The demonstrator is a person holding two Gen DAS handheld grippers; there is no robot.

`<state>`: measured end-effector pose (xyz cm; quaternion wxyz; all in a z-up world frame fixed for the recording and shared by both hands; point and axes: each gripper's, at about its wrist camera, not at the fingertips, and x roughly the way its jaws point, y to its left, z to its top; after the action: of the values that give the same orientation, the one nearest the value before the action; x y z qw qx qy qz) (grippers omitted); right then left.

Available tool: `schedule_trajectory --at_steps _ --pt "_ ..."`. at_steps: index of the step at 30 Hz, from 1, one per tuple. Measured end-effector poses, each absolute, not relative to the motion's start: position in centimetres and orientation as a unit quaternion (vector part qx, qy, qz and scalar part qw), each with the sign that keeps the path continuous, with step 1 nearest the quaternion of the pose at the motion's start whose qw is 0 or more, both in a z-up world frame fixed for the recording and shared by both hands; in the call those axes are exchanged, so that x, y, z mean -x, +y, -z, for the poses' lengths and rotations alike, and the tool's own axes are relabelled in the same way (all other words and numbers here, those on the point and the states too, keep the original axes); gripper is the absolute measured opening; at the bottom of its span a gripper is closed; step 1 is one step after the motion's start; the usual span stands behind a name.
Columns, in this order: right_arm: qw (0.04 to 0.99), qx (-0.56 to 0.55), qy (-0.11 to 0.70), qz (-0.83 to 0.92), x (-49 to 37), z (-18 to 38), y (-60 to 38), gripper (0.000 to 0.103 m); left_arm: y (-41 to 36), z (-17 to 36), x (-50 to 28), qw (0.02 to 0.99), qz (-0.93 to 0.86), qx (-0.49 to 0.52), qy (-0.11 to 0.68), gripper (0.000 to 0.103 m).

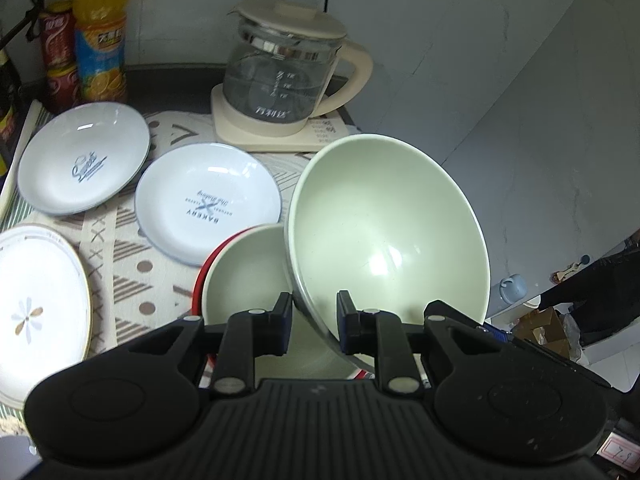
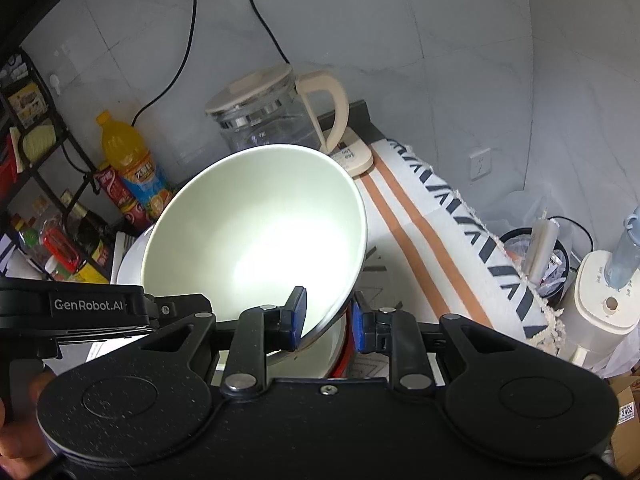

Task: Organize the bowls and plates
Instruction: 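Carry the green bowl over the stacked bowls and lower it in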

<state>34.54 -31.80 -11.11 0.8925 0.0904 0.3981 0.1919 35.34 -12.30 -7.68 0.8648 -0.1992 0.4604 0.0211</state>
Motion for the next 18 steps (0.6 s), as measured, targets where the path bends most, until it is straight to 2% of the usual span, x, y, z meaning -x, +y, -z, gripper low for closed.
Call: schedule_trajectory --at_steps 18 --pt "0.875 -0.049 0.437 -0.205 -34.6 13.7 -29.1 0.027 -10.2 11.6 -34.7 0.833 -0.057 0.221 0.505 0.022"
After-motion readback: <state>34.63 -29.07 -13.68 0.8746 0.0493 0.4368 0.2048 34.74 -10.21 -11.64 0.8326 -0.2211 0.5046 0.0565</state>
